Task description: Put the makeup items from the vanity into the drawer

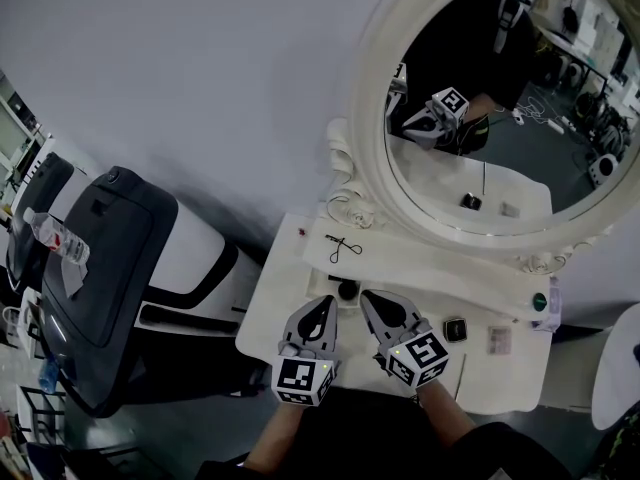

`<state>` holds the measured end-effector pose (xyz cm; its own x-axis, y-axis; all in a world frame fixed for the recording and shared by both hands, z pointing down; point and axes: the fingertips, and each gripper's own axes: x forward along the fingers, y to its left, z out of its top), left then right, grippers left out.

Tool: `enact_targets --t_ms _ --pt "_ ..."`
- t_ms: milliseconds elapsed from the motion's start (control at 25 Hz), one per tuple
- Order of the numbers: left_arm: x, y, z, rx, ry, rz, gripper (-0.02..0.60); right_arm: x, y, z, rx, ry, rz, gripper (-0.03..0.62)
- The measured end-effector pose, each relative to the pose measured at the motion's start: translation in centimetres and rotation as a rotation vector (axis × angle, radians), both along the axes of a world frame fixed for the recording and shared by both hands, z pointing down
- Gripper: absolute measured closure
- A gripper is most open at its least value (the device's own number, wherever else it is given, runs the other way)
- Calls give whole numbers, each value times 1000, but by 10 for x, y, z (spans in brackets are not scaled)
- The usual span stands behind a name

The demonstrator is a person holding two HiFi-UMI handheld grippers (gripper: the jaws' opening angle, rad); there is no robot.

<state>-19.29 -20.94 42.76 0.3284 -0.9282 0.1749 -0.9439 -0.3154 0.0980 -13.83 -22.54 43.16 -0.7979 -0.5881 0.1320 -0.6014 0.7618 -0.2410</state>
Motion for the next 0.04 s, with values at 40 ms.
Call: enact_targets --t_ms 40 --pt "1 0 0 0 -1 0 568 0 0 0 2 0 -2 571"
